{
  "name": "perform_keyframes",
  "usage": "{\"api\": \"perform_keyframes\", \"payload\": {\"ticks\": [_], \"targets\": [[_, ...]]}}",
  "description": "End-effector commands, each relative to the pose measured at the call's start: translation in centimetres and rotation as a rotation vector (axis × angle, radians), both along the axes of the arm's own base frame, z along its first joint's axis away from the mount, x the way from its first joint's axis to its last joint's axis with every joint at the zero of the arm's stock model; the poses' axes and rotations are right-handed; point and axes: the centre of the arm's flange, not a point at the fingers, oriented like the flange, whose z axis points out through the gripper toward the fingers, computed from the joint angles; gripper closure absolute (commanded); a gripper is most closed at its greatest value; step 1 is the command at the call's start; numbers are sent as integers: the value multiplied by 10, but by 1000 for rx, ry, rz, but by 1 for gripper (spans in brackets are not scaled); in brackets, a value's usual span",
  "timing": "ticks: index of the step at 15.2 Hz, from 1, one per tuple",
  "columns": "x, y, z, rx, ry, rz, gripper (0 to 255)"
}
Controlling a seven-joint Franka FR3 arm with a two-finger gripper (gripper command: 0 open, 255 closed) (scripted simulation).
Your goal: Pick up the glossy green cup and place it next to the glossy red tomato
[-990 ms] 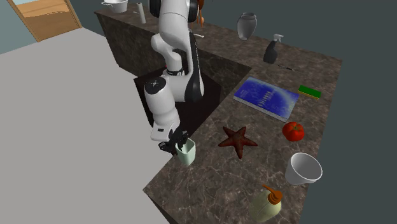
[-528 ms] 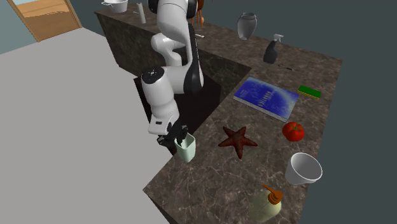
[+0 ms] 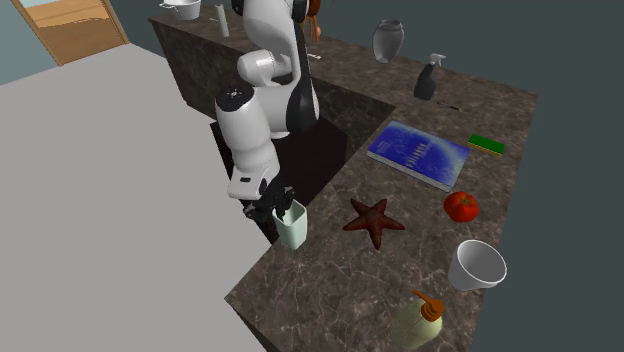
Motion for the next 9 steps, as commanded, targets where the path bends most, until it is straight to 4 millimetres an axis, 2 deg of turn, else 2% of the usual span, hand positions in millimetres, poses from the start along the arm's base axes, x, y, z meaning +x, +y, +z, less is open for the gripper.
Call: {"api": "perform_keyframes", "payload": {"ticks": [1, 9], "targets": [[-1, 0, 11, 0, 0, 0, 255], [-1, 0, 53, 0, 0, 0, 255]]}}
